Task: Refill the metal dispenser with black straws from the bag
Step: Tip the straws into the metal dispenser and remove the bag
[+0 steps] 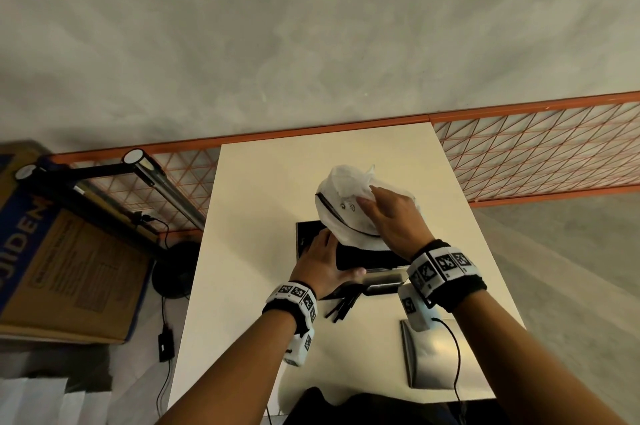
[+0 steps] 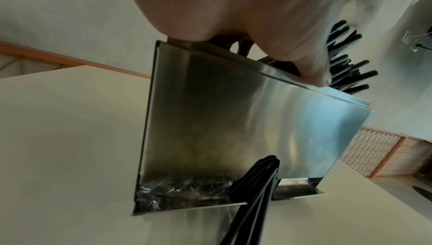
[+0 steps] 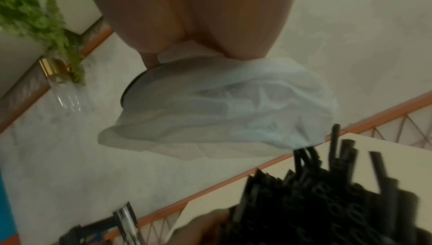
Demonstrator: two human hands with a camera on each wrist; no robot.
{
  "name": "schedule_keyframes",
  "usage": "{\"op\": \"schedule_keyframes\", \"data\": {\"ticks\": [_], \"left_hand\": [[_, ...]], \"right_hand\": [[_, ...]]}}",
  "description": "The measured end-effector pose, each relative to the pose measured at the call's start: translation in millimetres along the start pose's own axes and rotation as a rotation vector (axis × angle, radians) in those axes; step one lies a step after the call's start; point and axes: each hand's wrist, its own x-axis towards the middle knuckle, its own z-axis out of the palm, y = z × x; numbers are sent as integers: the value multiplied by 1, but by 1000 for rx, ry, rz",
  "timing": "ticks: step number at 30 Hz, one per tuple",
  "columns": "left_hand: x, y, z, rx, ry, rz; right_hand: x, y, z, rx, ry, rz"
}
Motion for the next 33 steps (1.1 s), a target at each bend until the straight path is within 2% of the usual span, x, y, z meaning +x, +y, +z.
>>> {"op": "schedule_keyframes", "data": {"ticks": [4, 9, 15, 19, 22, 24, 27, 29, 33], "left_hand": [[1, 2, -1, -5, -6, -18], [0, 5, -6, -18, -24, -1], [-14, 16, -25, -355, -4, -26], [-36, 10, -39, -534, 126, -124], [-59, 15, -59, -747, 231, -130], [-76, 19, -75, -830, 292, -106], [-99, 4, -85, -1012, 369, -157], [-110, -11, -88, -931, 410, -179], [-135, -44, -90, -609, 439, -268]], "right_hand": [[1, -15, -11, 120, 112, -46], [3, -21, -12, 437, 206, 170], [-5, -18, 2, 621, 159, 319], [-9, -21, 20, 728, 123, 458], [-6, -18, 47, 703, 80, 538], [-5, -10, 68, 635, 22, 532], [-6, -10, 103, 461, -92, 511], [-13, -24, 117, 323, -186, 480], [-28, -45, 149, 58, -470, 344]]}}
